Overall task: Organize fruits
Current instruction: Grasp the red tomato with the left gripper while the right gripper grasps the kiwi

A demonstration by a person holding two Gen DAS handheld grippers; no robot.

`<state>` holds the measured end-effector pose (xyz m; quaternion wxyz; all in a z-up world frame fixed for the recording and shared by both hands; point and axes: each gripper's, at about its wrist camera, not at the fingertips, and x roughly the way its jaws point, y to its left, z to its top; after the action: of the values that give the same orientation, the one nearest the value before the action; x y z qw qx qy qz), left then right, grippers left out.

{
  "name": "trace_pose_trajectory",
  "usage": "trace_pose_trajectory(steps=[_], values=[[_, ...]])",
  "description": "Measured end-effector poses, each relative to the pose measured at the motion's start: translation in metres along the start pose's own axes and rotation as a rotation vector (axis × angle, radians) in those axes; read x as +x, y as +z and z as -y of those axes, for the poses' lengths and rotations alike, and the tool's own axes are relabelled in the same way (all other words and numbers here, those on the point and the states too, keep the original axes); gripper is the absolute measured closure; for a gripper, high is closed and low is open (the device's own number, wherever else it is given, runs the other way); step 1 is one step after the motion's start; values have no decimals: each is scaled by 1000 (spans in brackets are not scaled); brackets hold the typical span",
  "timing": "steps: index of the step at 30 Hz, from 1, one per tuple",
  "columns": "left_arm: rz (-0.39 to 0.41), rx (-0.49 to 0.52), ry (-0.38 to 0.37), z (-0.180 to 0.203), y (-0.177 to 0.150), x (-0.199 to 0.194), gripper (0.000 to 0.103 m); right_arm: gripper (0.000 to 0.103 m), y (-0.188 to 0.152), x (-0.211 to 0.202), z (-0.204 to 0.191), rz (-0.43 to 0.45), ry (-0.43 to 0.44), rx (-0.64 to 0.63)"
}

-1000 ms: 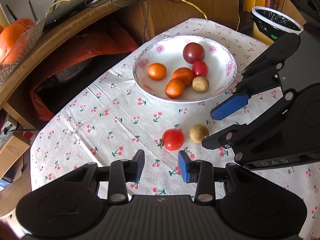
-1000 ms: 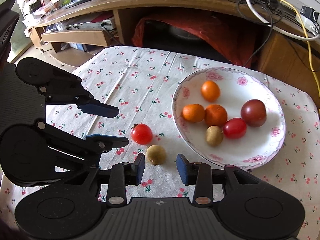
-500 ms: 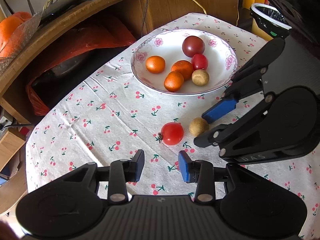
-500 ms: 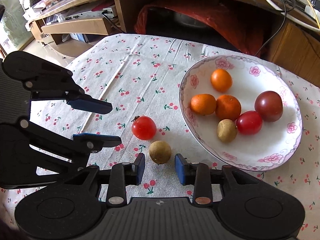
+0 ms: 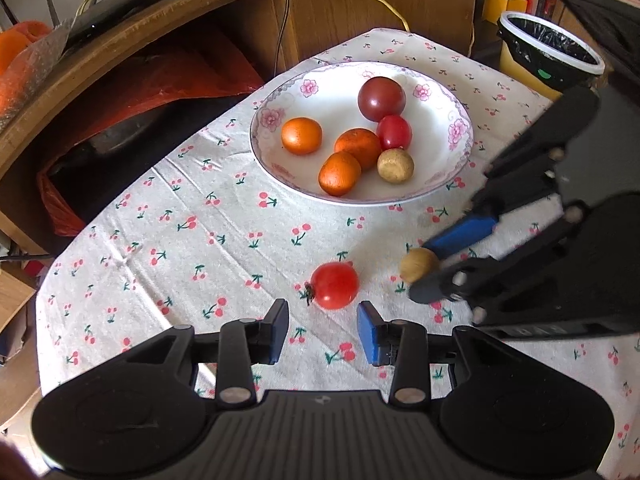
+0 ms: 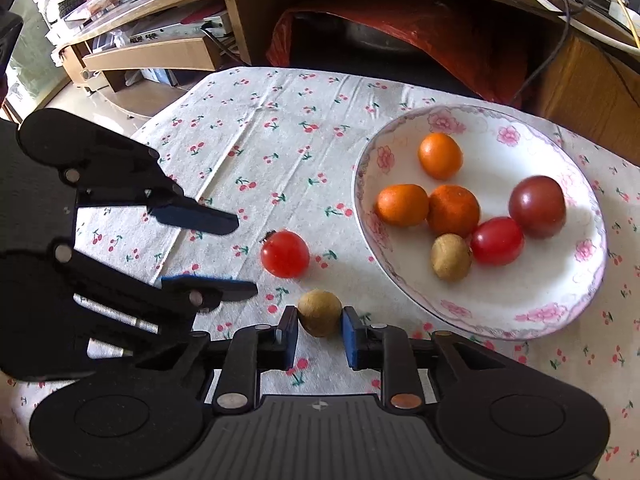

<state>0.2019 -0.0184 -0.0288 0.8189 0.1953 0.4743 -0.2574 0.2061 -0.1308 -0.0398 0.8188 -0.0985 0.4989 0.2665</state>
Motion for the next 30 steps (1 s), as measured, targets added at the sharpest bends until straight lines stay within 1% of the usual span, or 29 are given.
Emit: trace_pose_trajectory(steps=[5, 11, 19, 22, 30], values=[[-18, -4, -5, 2, 5, 14, 57, 84, -10, -6, 6, -17, -20, 15], [-10, -33, -13, 2, 13, 20, 56, 84, -16, -14, 16, -16, -31, 42], [-13, -20, 11, 10, 13, 18, 63, 84, -20, -19, 24, -14, -40, 61], [-6, -31, 13, 10, 13, 17, 65, 84, -19, -19, 25, -15, -44, 61], [-22, -13, 20, 14, 10, 11, 65, 84, -18, -15, 22, -22, -54, 46]])
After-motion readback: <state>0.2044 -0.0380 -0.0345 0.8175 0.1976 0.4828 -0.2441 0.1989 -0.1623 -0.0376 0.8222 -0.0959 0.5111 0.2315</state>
